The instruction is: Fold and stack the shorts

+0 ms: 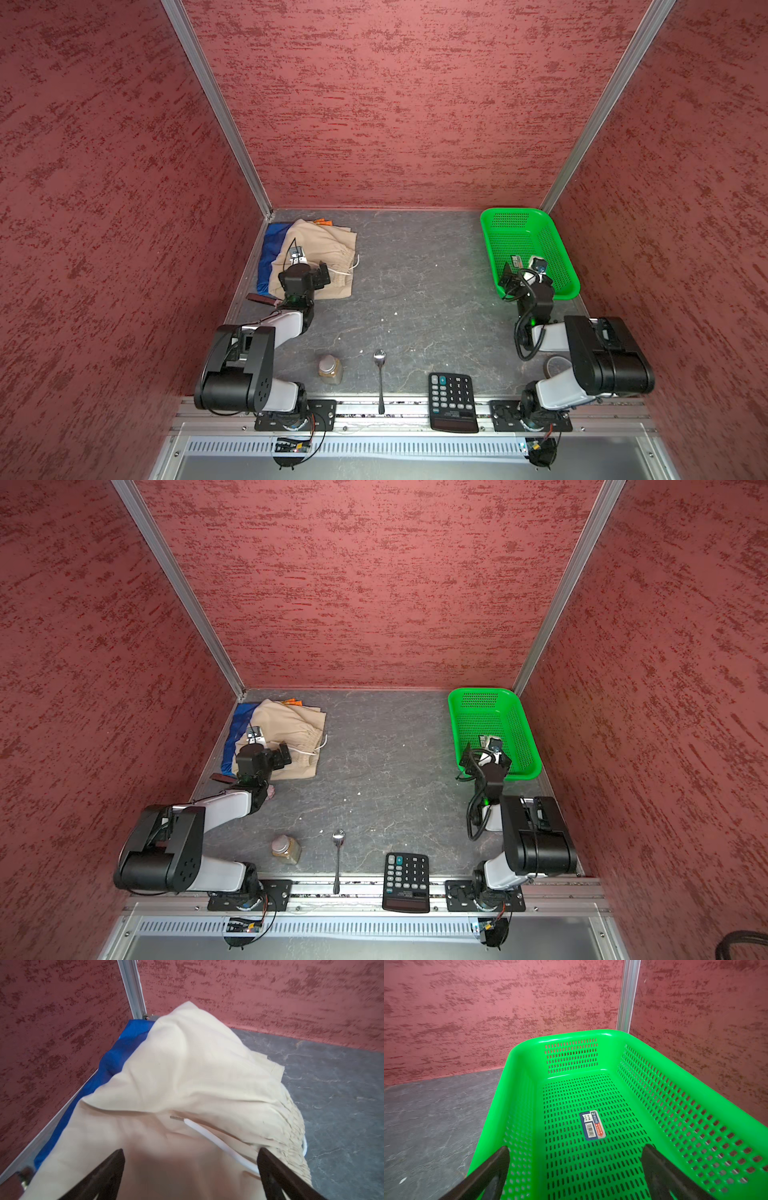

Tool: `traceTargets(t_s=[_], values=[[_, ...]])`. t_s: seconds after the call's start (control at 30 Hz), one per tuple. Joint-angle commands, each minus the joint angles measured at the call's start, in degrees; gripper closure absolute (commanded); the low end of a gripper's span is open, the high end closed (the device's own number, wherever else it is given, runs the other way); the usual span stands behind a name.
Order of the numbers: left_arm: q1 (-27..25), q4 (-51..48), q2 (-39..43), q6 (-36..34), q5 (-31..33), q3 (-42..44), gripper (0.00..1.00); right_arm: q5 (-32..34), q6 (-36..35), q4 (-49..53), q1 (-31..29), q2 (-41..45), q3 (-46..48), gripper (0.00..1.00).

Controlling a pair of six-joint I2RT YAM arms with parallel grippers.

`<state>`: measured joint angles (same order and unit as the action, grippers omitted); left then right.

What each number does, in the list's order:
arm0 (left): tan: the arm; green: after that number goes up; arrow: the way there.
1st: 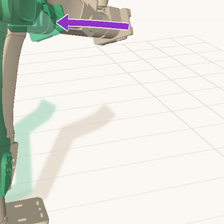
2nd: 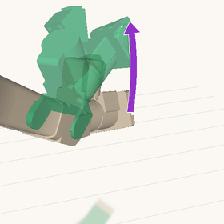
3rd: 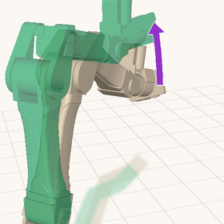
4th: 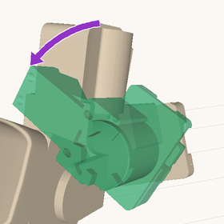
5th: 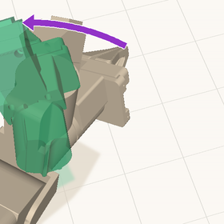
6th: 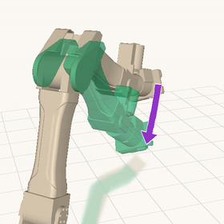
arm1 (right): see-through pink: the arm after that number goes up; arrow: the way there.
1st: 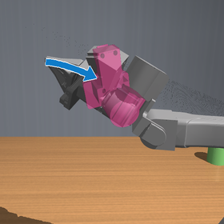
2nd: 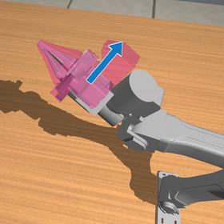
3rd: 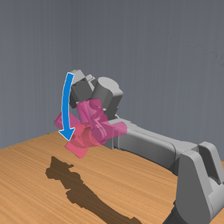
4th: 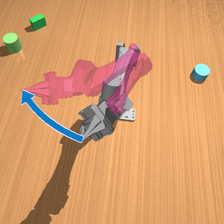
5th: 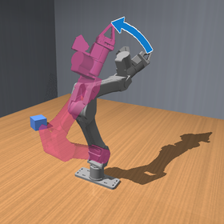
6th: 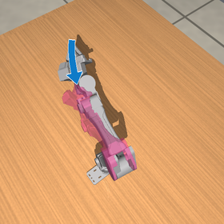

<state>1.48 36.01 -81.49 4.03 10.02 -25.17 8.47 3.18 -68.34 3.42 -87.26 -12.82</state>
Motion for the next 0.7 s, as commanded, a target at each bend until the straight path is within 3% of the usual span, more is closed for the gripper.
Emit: traceTargets(t_s=[0.0,0.07,0.13,0.2,0.3,0.67], values=[[3.64,11.92,-0.42,0.18,-11.26,4.92,0.0,-4.28,0.37,-7.53,0.65,-2.0,1.27,0.01],[3.52,15.93,-1.56,-0.6,-12.98,6.34,0.01,-6.12,-0.23,-2.05,0.71,-1.34,-1.19,0.01],[3.71,26.18,-7.77,-1.06,-14.67,7.91,0.0,-7.32,-0.73,1.33,0.62,-1.32,-2.87,0.01],[3.8,17.56,-5.1,-0.62,-14.2,5.85,0.0,-8.11,-1.1,2.4,0.64,-1.32,-3.39,0.01],[2.9,15.53,-6.02,-3.01,-16.68,4.0,0.0,-8.85,-1.48,2.49,0.69,-1.41,-3.52,0.01],[1.26,15.23,-6.39,-3.88,-13.85,3.48,0.0,-9.13,-1.4,2.73,0.75,-1.33,-3.63,0.01]])
